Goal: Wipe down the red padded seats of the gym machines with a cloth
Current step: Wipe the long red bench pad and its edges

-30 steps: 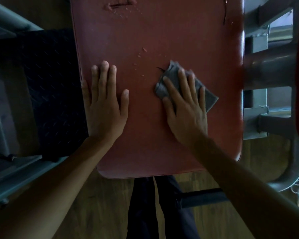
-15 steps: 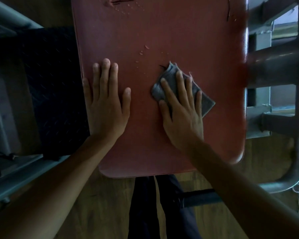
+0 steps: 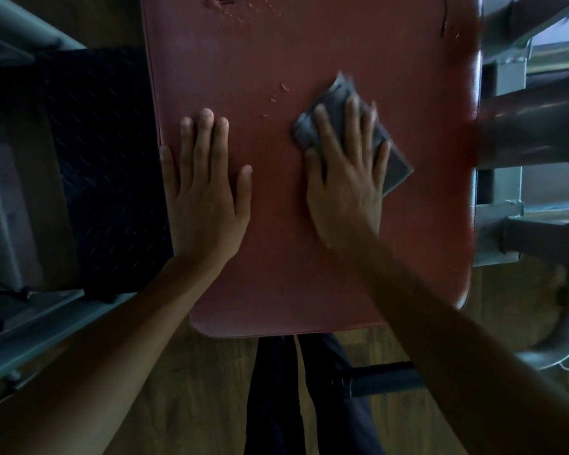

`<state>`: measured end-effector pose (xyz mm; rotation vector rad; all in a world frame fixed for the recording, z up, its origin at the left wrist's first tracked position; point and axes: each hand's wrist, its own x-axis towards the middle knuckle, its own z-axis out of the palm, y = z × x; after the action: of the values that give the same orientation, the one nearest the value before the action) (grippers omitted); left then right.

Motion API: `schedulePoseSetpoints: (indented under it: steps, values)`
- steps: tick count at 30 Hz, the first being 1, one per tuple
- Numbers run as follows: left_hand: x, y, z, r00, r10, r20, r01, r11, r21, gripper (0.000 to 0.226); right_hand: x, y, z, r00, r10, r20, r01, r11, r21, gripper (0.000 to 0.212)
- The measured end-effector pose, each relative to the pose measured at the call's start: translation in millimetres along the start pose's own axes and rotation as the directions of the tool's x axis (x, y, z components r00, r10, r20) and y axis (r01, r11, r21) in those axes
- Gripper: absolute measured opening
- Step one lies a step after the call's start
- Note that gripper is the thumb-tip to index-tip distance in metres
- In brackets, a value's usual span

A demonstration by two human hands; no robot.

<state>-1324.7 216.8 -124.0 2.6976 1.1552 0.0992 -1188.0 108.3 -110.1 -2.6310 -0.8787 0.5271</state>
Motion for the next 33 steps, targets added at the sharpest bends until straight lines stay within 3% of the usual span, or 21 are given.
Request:
schedulePoseSetpoints:
  steps: [4, 8, 12, 13, 17, 22, 27, 29, 33]
  values:
    - [0.3, 0.0, -1.4, 1.000, -0.005, 0.003, 0.005, 1.000, -0.004, 0.059, -37.1, 20.0, -0.2, 0.978, -0.195, 0.079, 0.201, 0.977, -0.071, 0.051]
    - [-0.2, -0.4, -0.9, 1.000, -0.001, -0.003, 0.001, 1.000, 0.013, 0.059, 13.1, 4.0, -3.7, 0.999, -0.032, 0.019, 0.032, 0.999, -0.007, 0.053]
    - [1.0, -0.4, -0.9, 1.000, 0.004, 0.005, -0.004, 1.000, 0.003, 0.060, -35.4, 26.6, -6.3, 0.962, -0.252, 0.100, 0.262, 0.960, -0.101, 0.051]
    - [0.9, -0.5, -0.6, 1.000, 0.004, 0.007, -0.004, 1.000, 0.000, 0.060, -28.7, 35.8, -10.0, 0.963, -0.252, 0.094, 0.262, 0.958, -0.117, 0.051]
    - [-0.4, -0.9, -0.6, 1.000, 0.004, -0.002, -0.004, 1.000, 0.011, 0.060, 21.6, 7.6, -7.7, 1.000, -0.007, 0.014, 0.007, 1.000, -0.015, 0.054]
    - [1.7, 0.1, -1.6, 1.000, 0.000, 0.007, 0.000, 1.000, -0.001, 0.060, -42.4, 29.5, -6.4, 0.966, -0.244, 0.085, 0.253, 0.960, -0.117, 0.052]
    - [-0.4, -1.3, 2.0, 1.000, 0.004, -0.016, -0.004, 1.000, -0.003, 0.059, 56.0, 20.3, -15.5, 0.997, 0.019, -0.074, -0.024, 0.998, -0.063, 0.056]
    - [-0.9, -1.6, 2.2, 0.999, 0.003, -0.048, -0.005, 0.999, -0.037, 0.056, 62.0, -6.7, -5.0, 0.996, -0.060, -0.068, 0.056, 0.996, -0.066, 0.055]
    - [-1.1, -2.9, 2.2, 0.994, -0.002, -0.106, -0.011, 0.992, -0.125, 0.050, -2.9, 4.1, 6.1, 0.924, -0.381, 0.038, 0.383, 0.915, -0.126, 0.051]
